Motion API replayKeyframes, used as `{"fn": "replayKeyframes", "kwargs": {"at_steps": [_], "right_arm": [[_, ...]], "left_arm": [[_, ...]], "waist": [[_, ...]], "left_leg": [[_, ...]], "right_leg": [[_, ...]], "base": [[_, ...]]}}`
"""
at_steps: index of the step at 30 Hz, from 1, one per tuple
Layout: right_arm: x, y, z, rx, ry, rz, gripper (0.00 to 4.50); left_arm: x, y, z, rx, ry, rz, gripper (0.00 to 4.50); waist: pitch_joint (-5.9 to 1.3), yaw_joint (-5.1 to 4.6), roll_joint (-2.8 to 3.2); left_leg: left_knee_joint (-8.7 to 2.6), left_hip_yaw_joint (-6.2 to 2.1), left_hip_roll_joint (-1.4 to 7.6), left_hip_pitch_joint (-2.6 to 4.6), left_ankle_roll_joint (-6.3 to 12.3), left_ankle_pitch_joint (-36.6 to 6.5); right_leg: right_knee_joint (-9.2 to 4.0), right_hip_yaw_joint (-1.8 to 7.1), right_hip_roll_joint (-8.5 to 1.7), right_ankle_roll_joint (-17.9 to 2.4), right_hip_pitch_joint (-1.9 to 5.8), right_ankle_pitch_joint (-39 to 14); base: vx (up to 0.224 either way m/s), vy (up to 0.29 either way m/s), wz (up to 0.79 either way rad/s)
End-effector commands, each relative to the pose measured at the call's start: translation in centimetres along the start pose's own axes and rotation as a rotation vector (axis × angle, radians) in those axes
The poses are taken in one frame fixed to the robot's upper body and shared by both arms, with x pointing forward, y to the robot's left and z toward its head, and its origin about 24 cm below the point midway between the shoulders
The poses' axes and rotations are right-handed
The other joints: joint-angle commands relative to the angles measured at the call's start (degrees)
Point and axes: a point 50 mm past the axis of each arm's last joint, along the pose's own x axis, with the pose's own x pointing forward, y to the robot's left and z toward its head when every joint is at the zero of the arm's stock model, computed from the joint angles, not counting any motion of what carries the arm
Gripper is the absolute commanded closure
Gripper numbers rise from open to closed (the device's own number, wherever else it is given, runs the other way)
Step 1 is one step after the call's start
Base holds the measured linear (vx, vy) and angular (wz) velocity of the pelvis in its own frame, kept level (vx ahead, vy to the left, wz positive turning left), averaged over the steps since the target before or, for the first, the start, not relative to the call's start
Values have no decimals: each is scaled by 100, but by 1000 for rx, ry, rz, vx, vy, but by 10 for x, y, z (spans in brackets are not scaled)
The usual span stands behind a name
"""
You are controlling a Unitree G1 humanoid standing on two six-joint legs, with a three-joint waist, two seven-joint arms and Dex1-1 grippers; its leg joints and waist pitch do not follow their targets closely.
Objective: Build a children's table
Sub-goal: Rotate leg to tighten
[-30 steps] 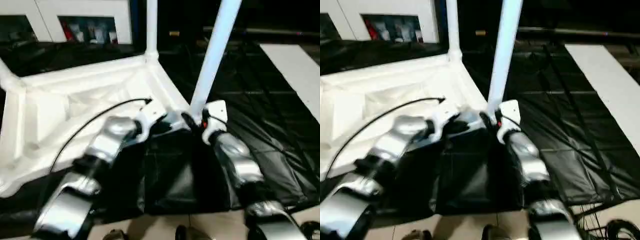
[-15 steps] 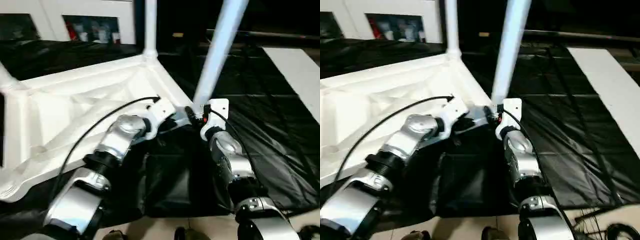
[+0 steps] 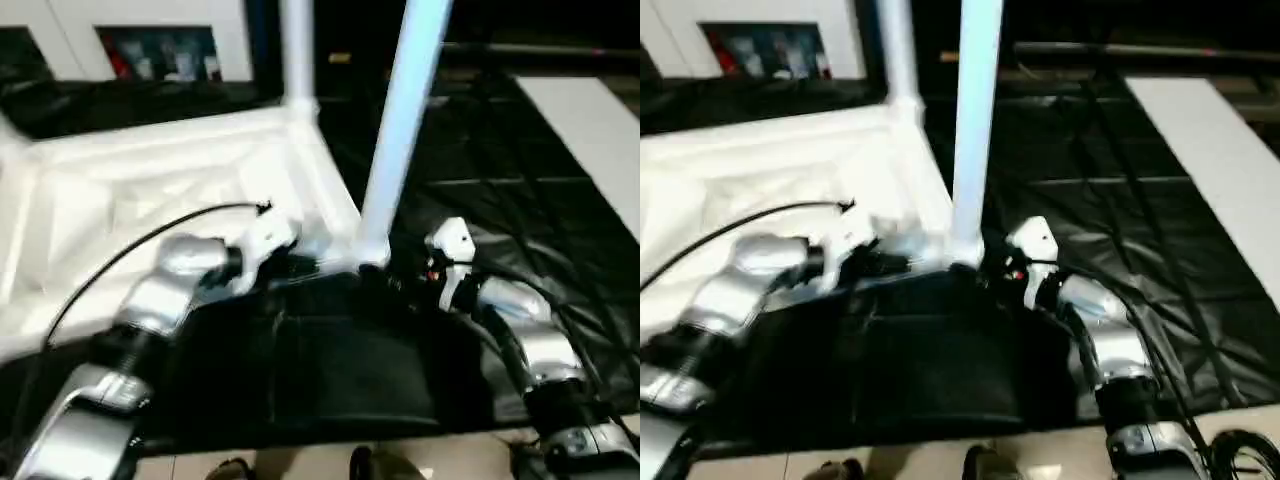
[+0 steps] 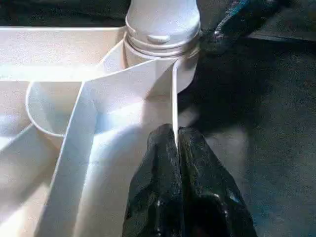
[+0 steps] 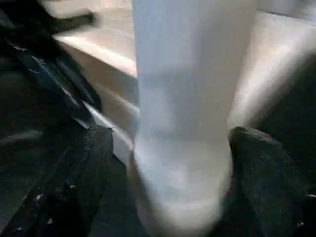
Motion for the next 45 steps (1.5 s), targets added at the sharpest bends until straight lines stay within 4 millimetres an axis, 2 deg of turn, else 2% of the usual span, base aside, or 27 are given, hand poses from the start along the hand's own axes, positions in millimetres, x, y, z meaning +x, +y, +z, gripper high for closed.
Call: {"fn": "replayKeyframes", "kwargs": {"at_steps": [1,3,8,12,19,23,27,30,32,34,35,38,39,41,42,43,45], "right_arm": [[-8,2,0,-6,22,65,54],[-9,3,0,-17,36,85,54],[-11,8,-5,-39,85,169,54],[-10,10,-6,-36,93,191,54],[-9,8,-5,-17,92,190,127],[-9,9,-8,-18,100,193,164],[-8,8,-8,-13,97,174,176],[-6,7,-9,1,88,137,181],[-1,3,-12,33,75,38,181],[3,2,-15,63,63,-27,181],[9,1,-20,93,57,-120,181],[13,2,-23,121,49,-190,182],[19,1,-27,152,43,-277,182],[26,0,-30,186,46,-386,182],[31,0,-33,203,56,-477,182],[35,-1,-35,216,68,-554,183],[40,-2,-39,240,92,-699,183]], "left_arm": [[10,-25,-24,-88,51,-176,450],[7,-25,-24,-88,51,-183,450],[1,-27,-24,-82,54,-191,450],[-1,-28,-24,-87,56,-190,450],[-1,-28,-23,-91,55,-186,450],[-1,-29,-23,-92,57,-183,450],[-1,-28,-23,-93,59,-174,450],[0,-26,-24,-96,63,-145,450],[3,-20,-25,-107,67,-79,450],[5,-16,-25,-123,63,-33,450],[10,-10,-24,-131,62,27,450],[14,-8,-24,-138,67,52,450],[18,-4,-24,-145,82,96,450],[24,1,-24,-160,89,146,450],[27,7,-23,-177,95,214,450],[30,11,-21,-188,98,256,450],[36,17,-18,-195,101,311,450]], "waist": [[-284,3,-39],[-281,26,-31],[-262,38,-54],[-273,39,-58],[-282,41,-57],[-271,42,-61],[-279,41,-65],[-280,42,-65],[-269,34,-58],[-256,16,-60],[-244,-7,-50],[-245,-26,-67],[-251,-49,-76],[-254,-60,-53],[-261,-70,-61],[-266,-66,-59],[-270,-62,-60]], "left_leg": [[-273,85,100,24,710,-619],[-271,92,98,31,734,-603],[-282,90,84,29,590,-805],[-270,91,82,31,583,-698],[-252,94,73,33,658,-549],[-258,89,77,31,616,-659],[-248,91,67,28,626,-588],[-249,88,67,27,609,-633],[-258,85,69,23,547,-735],[-281,67,71,26,380,-951],[-295,63,75,22,321,-1029],[-317,37,64,19,180,-1221],[-316,35,67,20,175,-1295],[-318,41,66,37,122,-1271],[-323,35,52,15,79,-1268],[-324,40,51,44,28,-1294],[-322,39,39,38,-7,-1274]], "right_leg": [[-312,185,-276,-1575,346,-218],[-306,181,-272,-1590,347,-136],[-342,187,-293,-1490,354,-574],[-321,191,-286,-1471,359,-480],[-288,184,-274,-1536,368,-216],[-310,186,-284,-1493,364,-469],[-293,187,-276,-1505,373,-346],[-303,186,-282,-1490,371,-459],[-326,188,-291,-1461,360,-668],[-376,187,-306,-1338,349,-1191],[-391,190,-305,-1282,321,-1380],[-433,187,-315,-1106,321,-1848],[-442,195,-313,-1044,308,-1938],[-451,203,-308,-1033,276,-1887],[-441,198,-305,-1020,294,-1869],[-447,198,-298,-1006,276,-1877],[-447,202,-296,-976,282,-1839]], "base": [[0,0,0],[0,0,0],[0,0,0],[0,0,0],[0,0,0],[0,0,0],[0,0,0],[0,0,0],[0,0,0],[0,0,0],[0,0,0],[0,0,0],[0,0,0],[0,0,0],[0,0,0],[0,0,0],[0,0,0]]}}
